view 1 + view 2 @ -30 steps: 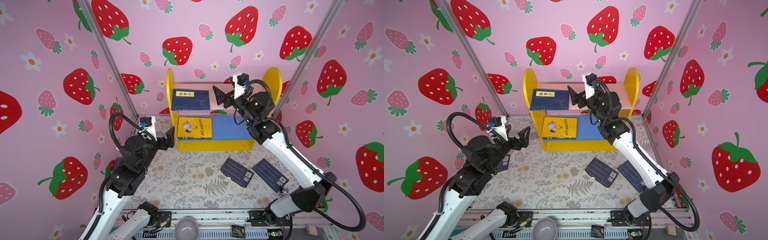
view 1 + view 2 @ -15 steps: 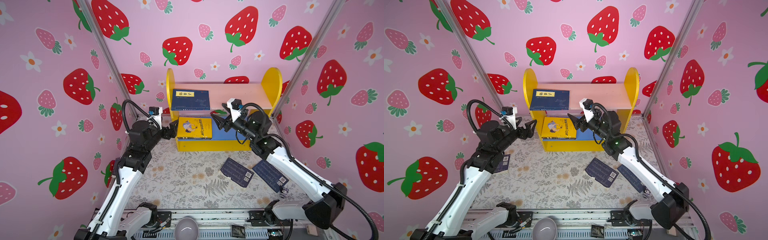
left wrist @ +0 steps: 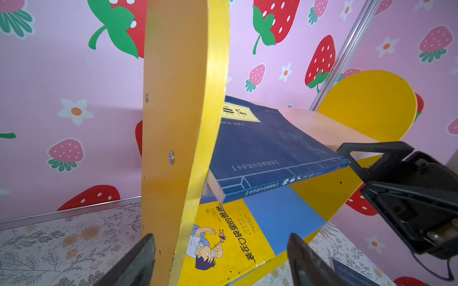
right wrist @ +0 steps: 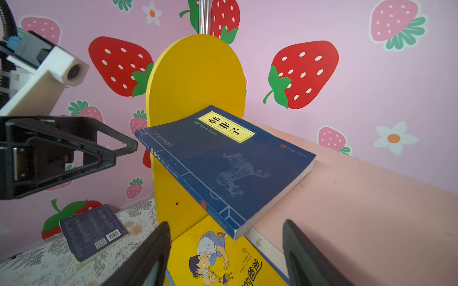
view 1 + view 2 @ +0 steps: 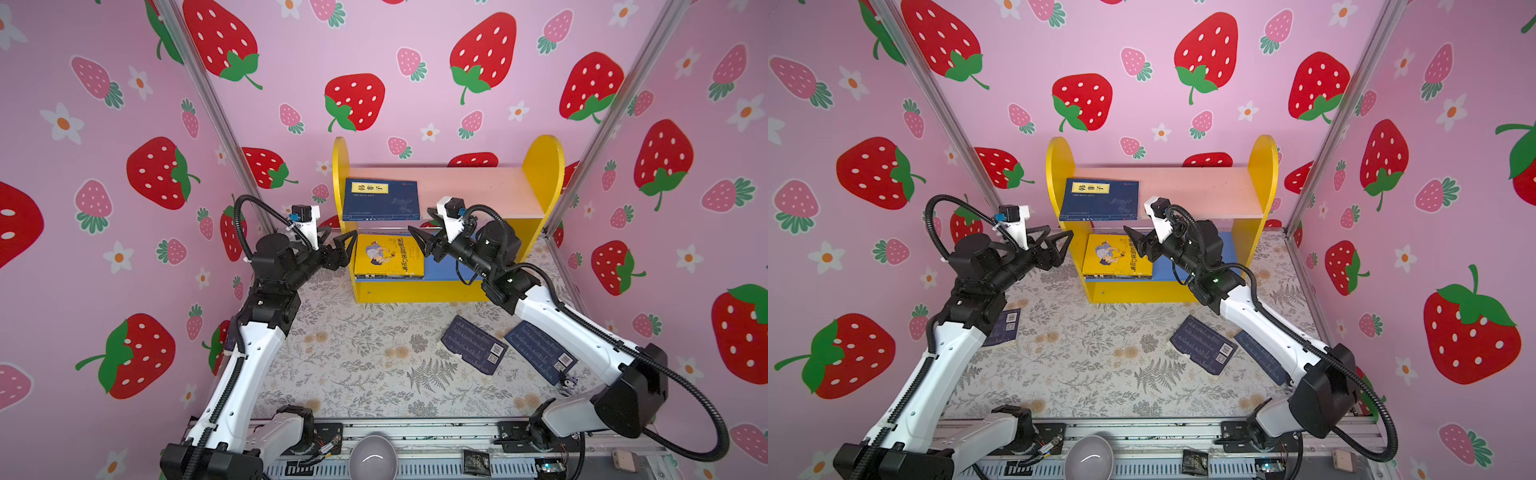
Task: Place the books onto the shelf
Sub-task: 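Press the navy-blue book flat on the upper shelf with the right gripper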
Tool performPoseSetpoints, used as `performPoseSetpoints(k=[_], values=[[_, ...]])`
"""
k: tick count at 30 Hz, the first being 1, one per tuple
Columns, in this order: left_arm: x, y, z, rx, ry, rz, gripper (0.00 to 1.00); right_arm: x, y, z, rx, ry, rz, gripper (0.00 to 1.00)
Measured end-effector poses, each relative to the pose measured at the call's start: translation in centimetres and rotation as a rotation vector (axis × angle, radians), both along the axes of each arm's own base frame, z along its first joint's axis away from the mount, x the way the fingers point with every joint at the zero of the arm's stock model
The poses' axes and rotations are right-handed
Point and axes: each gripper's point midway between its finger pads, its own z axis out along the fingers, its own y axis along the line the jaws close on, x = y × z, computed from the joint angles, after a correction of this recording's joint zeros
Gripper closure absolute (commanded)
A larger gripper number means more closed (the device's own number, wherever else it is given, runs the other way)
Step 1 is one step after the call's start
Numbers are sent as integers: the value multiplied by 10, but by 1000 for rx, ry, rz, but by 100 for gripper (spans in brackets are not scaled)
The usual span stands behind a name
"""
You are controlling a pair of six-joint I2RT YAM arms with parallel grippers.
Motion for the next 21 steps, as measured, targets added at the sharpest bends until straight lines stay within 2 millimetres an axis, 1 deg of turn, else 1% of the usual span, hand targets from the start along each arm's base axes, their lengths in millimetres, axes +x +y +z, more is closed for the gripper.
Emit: performPoseSetpoints(k=[3, 6, 11, 14, 16, 21], values=[[3, 1, 2, -12, -6, -1, 21, 5, -1, 2, 17, -3, -24, 36], [6, 2, 4, -27, -12, -3, 23, 8, 2, 3, 33, -8, -42, 38], [13, 2, 5, -46, -17, -6, 27, 12, 6, 6, 50, -14, -65, 46], [18, 3, 5, -59, -15, -4, 29, 15, 8, 8, 58, -20, -81, 48], [22, 4, 4, -68, -12, 1, 30, 17, 9, 8, 61, -22, -90, 52], [28, 8, 6, -86, -17, 11, 32, 22, 12, 10, 63, -36, -111, 55]])
